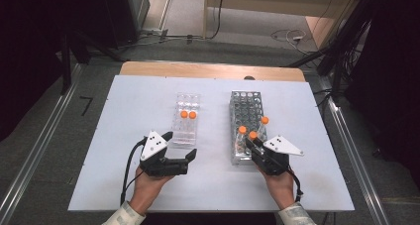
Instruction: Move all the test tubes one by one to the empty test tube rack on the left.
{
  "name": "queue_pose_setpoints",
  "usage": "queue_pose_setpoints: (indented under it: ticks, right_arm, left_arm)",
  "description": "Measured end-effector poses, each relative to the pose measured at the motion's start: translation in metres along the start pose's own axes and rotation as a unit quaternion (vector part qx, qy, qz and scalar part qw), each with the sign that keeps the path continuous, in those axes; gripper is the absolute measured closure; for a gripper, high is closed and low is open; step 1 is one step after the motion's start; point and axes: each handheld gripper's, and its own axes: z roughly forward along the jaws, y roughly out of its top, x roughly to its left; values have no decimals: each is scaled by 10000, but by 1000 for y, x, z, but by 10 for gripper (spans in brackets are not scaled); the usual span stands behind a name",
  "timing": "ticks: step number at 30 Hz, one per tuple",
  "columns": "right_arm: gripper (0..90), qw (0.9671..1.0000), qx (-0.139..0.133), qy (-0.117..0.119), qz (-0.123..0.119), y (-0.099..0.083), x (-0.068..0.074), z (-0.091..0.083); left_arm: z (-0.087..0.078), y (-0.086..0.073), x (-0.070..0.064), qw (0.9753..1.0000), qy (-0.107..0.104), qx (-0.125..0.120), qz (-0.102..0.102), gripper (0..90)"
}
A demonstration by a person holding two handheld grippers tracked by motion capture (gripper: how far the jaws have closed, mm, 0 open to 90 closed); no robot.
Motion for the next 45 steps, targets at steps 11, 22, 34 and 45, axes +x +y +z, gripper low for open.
queue_pose_setpoints:
  ticks: [11,22,34,45]
  right_arm:
    - [713,9993,-371,40,87,13,-3,-18]
    - [717,9968,-770,89,202,26,-8,-45]
    - [719,9956,-816,379,259,27,-2,-63]
    - [720,9948,-649,779,36,24,24,-56]
  left_arm:
    - [0,-1,0,10000,51,61,-2,53]
    - [0,-1,1,10000,53,36,-25,55]
    - [0,-1,-1,10000,58,25,1,57]
    - [-2,0,-3,10000,29,-31,5,68]
